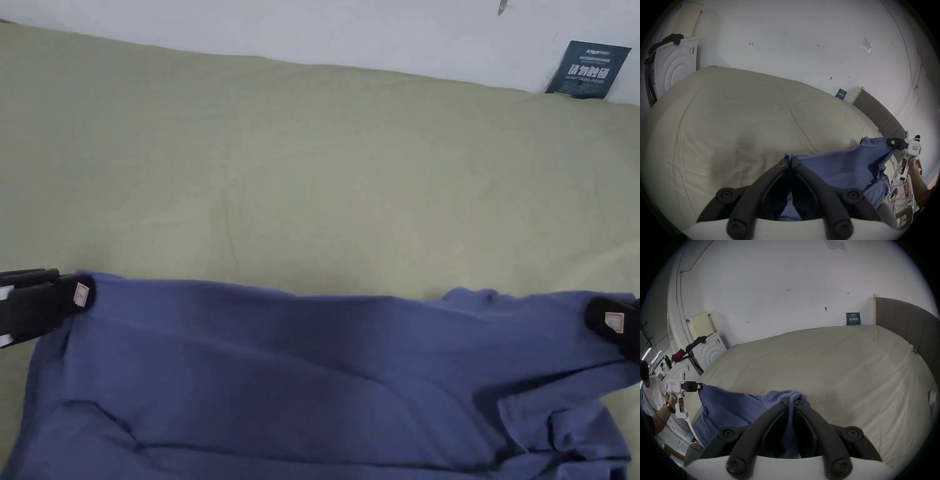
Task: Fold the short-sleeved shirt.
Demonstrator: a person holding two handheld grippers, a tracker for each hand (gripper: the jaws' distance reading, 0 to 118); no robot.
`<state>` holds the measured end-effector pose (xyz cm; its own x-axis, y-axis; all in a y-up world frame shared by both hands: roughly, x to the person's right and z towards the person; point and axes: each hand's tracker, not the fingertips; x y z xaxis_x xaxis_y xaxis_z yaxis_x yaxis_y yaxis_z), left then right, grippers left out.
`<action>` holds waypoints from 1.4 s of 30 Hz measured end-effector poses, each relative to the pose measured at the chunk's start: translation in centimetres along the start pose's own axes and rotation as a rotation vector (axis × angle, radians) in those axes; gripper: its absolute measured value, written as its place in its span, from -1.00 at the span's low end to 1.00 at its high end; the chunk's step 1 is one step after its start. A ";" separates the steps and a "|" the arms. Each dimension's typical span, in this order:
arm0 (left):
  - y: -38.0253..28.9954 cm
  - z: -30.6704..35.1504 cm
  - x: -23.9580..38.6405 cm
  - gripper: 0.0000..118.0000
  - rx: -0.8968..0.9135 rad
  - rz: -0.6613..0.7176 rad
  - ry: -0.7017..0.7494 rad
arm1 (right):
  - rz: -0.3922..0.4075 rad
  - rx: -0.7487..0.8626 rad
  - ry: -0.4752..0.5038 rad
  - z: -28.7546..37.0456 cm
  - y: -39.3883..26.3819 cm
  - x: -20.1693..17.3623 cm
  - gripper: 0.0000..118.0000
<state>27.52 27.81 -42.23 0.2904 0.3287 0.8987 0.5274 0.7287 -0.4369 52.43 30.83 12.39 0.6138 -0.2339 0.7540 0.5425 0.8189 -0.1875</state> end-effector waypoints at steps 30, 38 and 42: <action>-11.8 11.9 0.8 -1.00 -0.256 -0.062 -0.023 | -0.010 -0.337 -0.287 10.5 -10.2 -2.8 -0.96; -13.0 11.1 1.1 0.29 -0.354 -0.065 0.022 | 0.085 -0.432 -0.346 10.0 -10.4 -4.4 -0.21; -11.9 14.1 1.6 1.00 -0.147 -0.057 0.097 | 0.053 -0.315 -0.307 13.5 -8.1 -5.9 0.42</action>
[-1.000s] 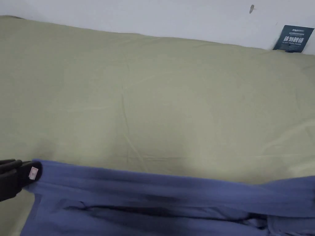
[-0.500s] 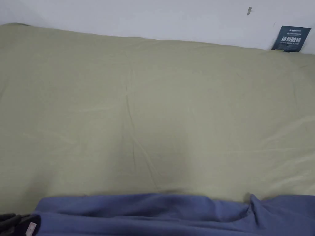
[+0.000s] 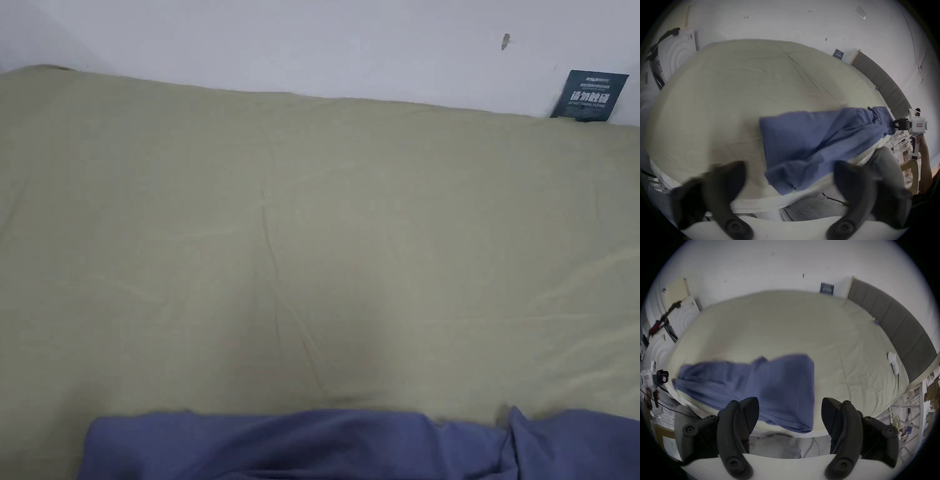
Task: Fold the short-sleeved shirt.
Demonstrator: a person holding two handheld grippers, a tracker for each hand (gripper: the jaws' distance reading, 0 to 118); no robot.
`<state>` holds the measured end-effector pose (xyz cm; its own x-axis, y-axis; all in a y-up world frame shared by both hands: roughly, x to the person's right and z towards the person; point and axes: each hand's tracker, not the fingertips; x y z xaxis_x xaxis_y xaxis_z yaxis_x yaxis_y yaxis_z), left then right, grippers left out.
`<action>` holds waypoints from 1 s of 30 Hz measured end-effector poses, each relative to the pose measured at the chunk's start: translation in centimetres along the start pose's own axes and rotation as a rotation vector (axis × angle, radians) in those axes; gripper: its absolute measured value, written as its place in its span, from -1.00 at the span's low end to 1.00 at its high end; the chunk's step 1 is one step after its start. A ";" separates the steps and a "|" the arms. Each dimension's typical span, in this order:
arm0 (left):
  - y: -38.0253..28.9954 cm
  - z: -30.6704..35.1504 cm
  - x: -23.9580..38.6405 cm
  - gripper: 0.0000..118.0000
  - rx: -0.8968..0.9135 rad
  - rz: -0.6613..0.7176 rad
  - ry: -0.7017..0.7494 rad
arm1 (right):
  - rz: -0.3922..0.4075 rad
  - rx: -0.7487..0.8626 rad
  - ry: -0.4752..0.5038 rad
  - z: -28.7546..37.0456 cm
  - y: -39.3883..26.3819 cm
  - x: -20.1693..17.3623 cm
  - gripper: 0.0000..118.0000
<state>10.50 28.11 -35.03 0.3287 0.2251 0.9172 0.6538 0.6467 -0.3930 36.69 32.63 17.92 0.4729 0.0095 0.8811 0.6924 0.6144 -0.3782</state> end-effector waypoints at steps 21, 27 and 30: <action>-2.1 -0.1 -4.8 -1.00 0.041 0.264 -0.101 | 0.209 0.405 0.449 2.7 3.8 -14.2 -1.00; -5.3 -2.7 -7.4 0.82 -0.083 0.567 -0.299 | 0.218 0.372 0.446 2.8 3.8 -14.4 -1.00; -6.8 -3.2 -7.9 1.00 -0.081 0.642 -0.387 | 0.230 0.377 0.437 3.0 3.9 -14.4 -1.00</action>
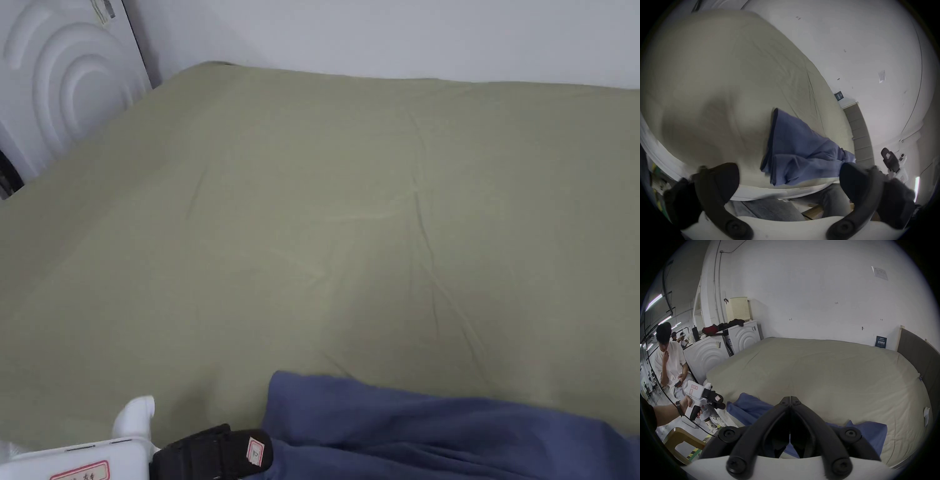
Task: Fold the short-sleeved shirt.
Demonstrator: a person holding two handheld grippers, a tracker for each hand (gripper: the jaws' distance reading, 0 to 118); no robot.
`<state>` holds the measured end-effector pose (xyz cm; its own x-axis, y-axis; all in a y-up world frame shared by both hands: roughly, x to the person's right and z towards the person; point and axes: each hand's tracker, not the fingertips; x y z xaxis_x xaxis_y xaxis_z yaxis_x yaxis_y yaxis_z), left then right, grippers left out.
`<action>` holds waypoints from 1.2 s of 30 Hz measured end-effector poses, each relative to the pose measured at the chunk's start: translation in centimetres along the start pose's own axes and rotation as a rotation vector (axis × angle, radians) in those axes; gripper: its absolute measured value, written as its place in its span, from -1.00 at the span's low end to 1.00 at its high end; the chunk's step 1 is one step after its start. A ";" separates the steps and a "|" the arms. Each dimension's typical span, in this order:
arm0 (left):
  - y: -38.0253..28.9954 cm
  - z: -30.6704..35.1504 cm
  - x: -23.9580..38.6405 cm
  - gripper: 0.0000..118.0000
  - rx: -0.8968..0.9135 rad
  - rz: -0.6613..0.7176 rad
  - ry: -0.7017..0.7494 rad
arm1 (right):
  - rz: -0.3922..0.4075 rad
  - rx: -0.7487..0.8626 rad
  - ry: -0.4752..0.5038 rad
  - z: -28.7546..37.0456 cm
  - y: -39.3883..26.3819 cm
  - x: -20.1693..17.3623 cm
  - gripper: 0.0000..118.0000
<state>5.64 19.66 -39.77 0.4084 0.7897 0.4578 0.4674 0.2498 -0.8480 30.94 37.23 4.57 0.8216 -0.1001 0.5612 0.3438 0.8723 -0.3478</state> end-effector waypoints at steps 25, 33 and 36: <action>-1.2 -2.3 3.2 0.05 0.083 0.152 0.288 | -0.077 0.009 0.015 0.7 -1.4 0.5 -1.00; -1.3 -2.3 1.8 -0.03 0.114 0.288 0.219 | -0.111 0.006 0.011 1.2 -1.7 0.7 -1.00; -1.5 -2.4 2.8 -0.52 0.121 0.258 0.242 | -0.136 0.008 0.016 1.2 -1.9 0.7 -1.00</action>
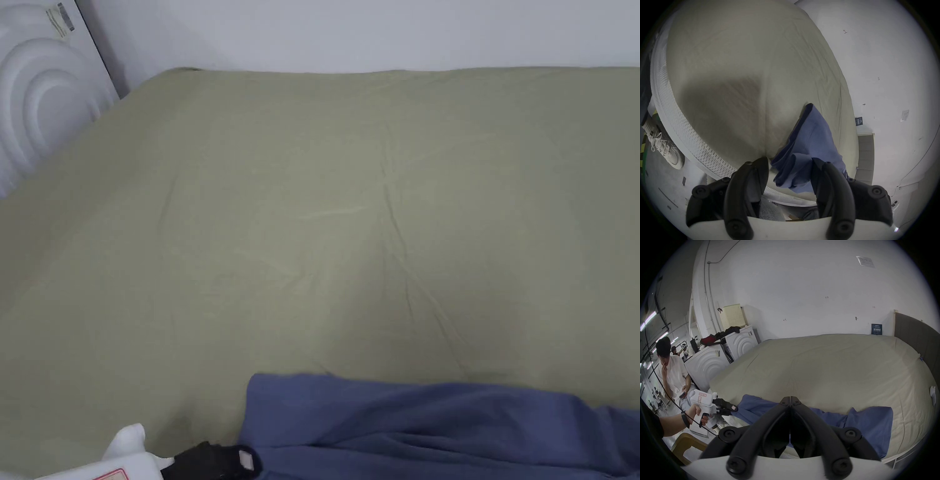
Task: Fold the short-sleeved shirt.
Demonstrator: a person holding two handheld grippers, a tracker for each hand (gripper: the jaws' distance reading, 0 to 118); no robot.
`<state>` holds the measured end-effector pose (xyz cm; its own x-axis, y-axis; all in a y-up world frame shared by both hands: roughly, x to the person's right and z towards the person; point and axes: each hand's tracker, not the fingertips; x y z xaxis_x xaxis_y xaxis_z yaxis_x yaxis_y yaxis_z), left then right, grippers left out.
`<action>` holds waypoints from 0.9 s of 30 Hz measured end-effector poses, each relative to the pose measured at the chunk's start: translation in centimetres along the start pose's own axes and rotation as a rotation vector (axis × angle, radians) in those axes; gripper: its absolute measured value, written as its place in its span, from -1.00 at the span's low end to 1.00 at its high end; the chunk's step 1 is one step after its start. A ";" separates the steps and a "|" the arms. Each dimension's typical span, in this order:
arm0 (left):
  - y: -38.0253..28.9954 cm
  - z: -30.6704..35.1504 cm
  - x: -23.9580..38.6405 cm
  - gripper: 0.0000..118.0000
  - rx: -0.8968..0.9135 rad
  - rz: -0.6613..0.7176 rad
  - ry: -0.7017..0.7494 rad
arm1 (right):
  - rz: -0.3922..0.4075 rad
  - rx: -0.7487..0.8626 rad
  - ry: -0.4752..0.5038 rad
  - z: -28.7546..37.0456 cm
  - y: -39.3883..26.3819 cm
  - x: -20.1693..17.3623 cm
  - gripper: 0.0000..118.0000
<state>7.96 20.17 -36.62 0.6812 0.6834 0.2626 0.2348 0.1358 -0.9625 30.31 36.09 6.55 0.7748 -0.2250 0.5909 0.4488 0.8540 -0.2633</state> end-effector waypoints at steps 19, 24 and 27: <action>-3.1 1.3 11.3 -0.90 0.123 -0.601 0.001 | -0.010 0.009 -0.080 2.3 0.1 1.9 -1.00; -6.0 -0.6 17.5 -0.90 0.091 -0.863 0.005 | -0.007 0.022 -0.104 3.5 0.4 2.3 -1.00; -8.3 -1.8 20.3 -0.90 0.069 -0.978 -0.005 | -0.011 0.034 -0.130 4.5 0.4 2.9 -1.00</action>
<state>21.03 31.62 -23.19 0.2048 0.2506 0.9462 0.6528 0.6853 -0.3228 30.68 37.88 11.59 0.7048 -0.1740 0.6878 0.4402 0.8675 -0.2316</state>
